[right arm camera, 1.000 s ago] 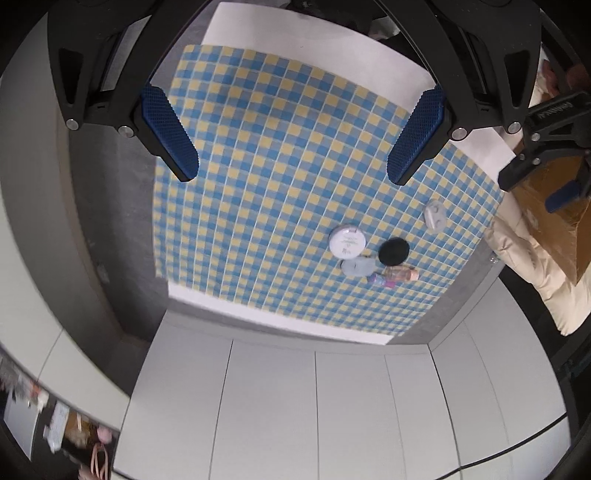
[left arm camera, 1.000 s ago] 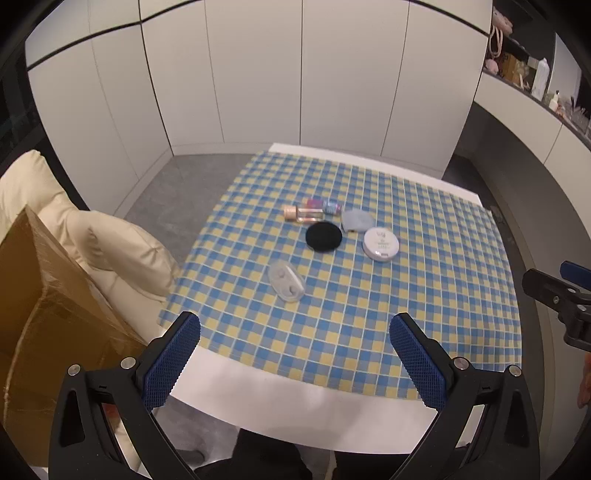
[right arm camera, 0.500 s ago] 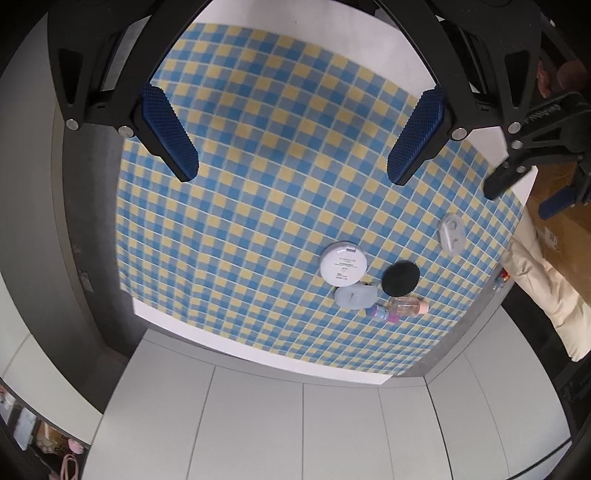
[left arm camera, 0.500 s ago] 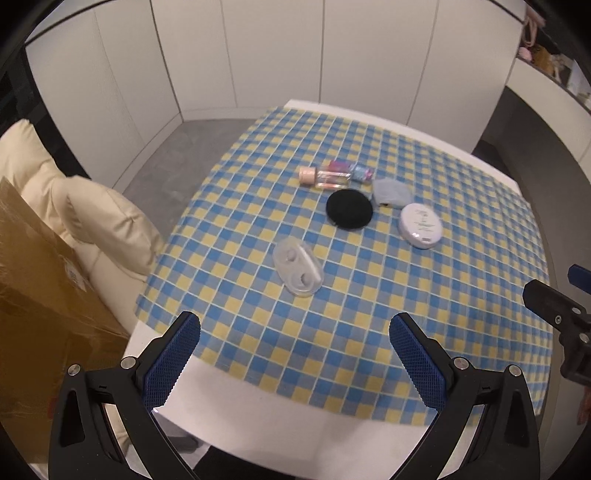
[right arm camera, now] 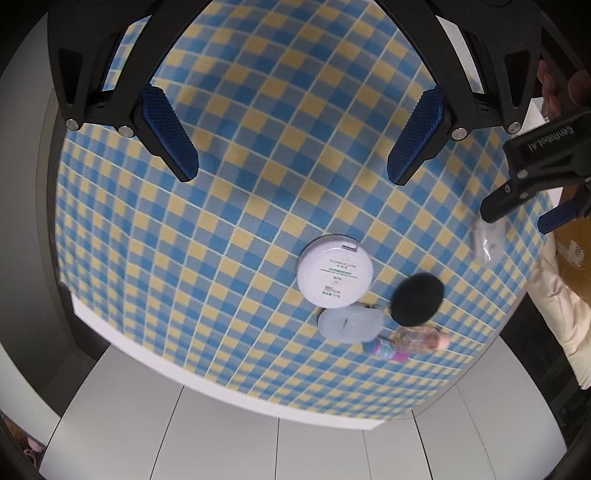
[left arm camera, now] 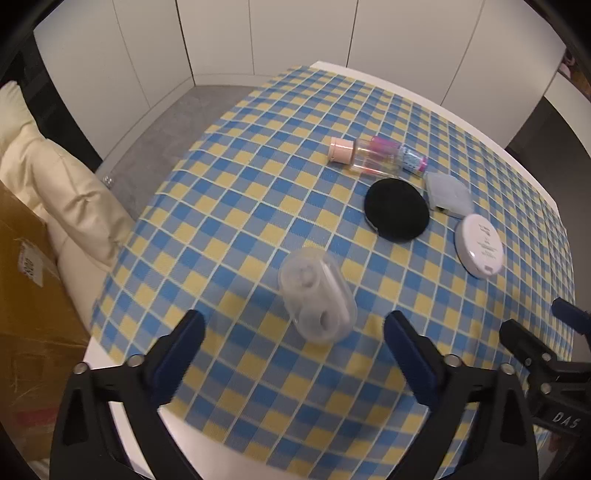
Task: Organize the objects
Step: 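Grasp the clear oval container with left tool while right tool grasps the white compact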
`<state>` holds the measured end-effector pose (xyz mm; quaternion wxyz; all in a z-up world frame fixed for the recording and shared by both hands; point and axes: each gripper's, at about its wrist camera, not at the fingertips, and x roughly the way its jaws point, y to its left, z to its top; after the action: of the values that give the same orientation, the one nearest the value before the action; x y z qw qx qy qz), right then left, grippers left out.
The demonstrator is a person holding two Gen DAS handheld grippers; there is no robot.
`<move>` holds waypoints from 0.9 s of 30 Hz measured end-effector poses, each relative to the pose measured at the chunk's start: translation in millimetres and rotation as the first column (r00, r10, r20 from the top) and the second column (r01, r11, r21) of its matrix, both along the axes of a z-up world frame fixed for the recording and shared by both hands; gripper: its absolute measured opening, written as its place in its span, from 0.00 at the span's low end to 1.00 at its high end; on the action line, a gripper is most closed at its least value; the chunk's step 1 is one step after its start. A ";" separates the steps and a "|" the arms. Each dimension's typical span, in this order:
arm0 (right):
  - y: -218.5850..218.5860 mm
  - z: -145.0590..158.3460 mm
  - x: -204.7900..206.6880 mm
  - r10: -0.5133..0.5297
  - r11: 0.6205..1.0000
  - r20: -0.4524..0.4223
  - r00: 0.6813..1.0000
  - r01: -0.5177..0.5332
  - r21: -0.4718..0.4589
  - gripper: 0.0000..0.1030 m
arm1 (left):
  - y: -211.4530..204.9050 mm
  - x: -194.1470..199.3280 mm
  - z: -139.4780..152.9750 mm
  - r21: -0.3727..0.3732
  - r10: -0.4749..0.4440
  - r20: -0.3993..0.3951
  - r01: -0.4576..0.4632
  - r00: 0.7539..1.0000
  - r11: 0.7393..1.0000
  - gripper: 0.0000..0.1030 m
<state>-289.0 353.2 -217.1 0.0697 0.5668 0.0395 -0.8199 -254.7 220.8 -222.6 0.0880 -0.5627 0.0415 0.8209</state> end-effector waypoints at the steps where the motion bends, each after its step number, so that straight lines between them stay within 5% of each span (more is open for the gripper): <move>1: -1.0 -2.5 -2.6 0.003 1.000 -0.003 1.000 -0.003 0.000 1.00 | 1.1 -3.4 -3.0 -0.009 0.008 0.007 -0.008 1.000 1.000 0.90; 7: -10.9 -14.6 -16.2 0.021 1.000 0.009 1.000 -0.021 0.003 1.00 | 3.4 -9.9 -9.3 -0.027 0.017 0.008 -0.016 1.000 1.000 0.73; 9: -14.1 -17.1 -20.3 0.017 1.000 0.008 1.000 -0.017 0.008 1.00 | 5.4 -10.1 -6.2 -0.031 0.008 0.005 -0.008 1.000 0.999 0.59; 10: -15.7 -18.9 -22.9 0.017 1.000 0.009 1.000 -0.017 0.006 1.00 | 6.0 -10.2 -4.3 -0.031 0.004 0.003 -0.004 1.000 0.999 0.40; 19: -24.6 -31.3 -45.8 -0.014 1.000 0.017 1.000 0.014 -0.013 1.00 | 8.3 -6.8 2.7 -0.032 -0.047 0.018 0.048 0.999 0.998 0.39; 22: -32.3 -27.7 -50.1 0.019 1.000 -0.011 1.000 -0.019 -0.013 0.89 | 4.6 -5.0 4.2 -0.023 -0.050 0.028 0.051 0.998 0.998 0.39; 25: -40.7 -20.5 -50.9 0.059 0.998 -0.014 0.998 -0.059 -0.008 0.58 | 3.0 -3.9 2.3 -0.019 -0.042 0.035 0.043 0.998 0.999 0.39; 27: -43.5 -18.7 -48.9 0.067 0.998 0.010 0.998 -0.067 -0.016 0.58 | -0.6 -0.7 2.4 -0.016 -0.037 0.044 0.038 0.998 0.999 0.39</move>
<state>-337.9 309.6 -235.8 0.1019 0.5691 0.0517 -0.8143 -255.4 220.1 -220.1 0.0994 -0.5806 0.0570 0.8061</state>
